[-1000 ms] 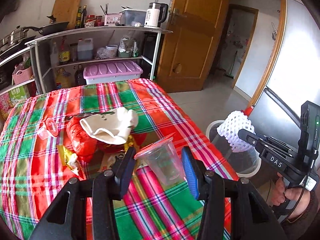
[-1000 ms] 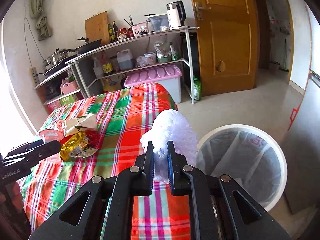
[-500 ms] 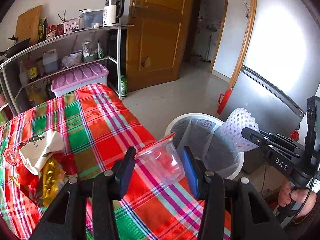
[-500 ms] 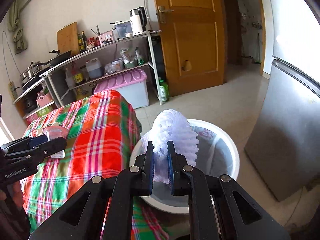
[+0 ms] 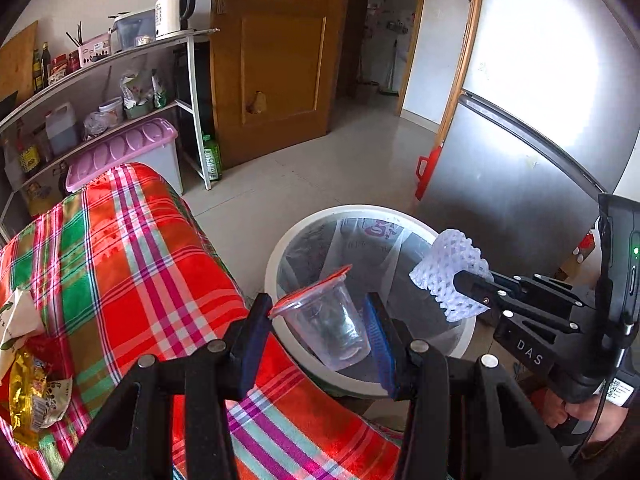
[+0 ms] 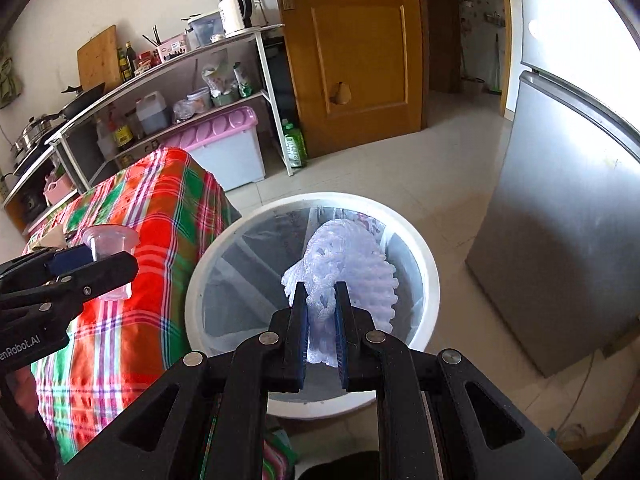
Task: Collect trash
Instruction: 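Carry the net and clear cup over the bin with both tools, then open both tools to drop the net and cup into the bin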
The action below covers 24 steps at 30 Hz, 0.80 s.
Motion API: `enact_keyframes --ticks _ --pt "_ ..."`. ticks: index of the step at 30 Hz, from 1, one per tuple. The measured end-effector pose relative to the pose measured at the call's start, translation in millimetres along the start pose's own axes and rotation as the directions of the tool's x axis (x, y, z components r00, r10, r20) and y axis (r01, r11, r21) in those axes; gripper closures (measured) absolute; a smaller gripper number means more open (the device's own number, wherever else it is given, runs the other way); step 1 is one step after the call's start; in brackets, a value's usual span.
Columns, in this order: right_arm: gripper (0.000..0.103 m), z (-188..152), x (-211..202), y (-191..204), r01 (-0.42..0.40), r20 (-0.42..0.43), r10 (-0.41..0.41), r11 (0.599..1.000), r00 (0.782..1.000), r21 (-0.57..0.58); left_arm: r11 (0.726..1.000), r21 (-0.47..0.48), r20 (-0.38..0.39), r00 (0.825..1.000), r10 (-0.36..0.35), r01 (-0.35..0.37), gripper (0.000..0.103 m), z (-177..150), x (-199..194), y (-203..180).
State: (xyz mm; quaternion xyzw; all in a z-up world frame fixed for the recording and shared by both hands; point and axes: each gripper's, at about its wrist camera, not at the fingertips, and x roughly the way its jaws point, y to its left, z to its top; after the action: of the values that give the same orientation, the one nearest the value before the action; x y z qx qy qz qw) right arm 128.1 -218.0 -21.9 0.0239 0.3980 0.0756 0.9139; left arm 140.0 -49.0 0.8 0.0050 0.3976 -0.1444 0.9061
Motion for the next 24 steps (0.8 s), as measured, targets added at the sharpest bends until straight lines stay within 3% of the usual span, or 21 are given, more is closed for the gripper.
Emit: enact_keyframes --ticks 10,12,15,19,24 --pt "0.09 -4.2 29.9 -3.5 0.043 -0.06 -0.044 0.999 0.997 -0.025 1.0 0.0 -0.071 0.997 0.017 -0.017 0.053 -1.8 30.4 -6.7" --pt "0.089 -5.9 32.5 -5.3 0.05 -0.066 -0.052 0.998 0.996 -0.03 1.0 -0.003 -0.078 0.997 0.018 -0.018 0.046 -3.0 33.9 -6.9" --pt "0.081 -7.3 35.0 -8.8 0.054 -0.072 -0.056 0.998 0.996 -0.026 1.0 -0.004 -0.085 0.996 0.029 -0.029 0.037 -4.6 37.5 -6.2" --pt "0.056 -7.9 34.8 -11.2 0.05 -0.071 -0.051 0.999 0.996 -0.015 1.0 -0.011 -0.088 0.996 0.024 -0.025 0.037 -5.5 36.4 -5.9" --pt "0.055 -8.1 33.4 -12.4 0.053 -0.071 -0.054 0.999 0.996 -0.007 0.999 -0.017 -0.079 0.997 0.026 -0.027 0.036 -5.2 31.8 -3.9"
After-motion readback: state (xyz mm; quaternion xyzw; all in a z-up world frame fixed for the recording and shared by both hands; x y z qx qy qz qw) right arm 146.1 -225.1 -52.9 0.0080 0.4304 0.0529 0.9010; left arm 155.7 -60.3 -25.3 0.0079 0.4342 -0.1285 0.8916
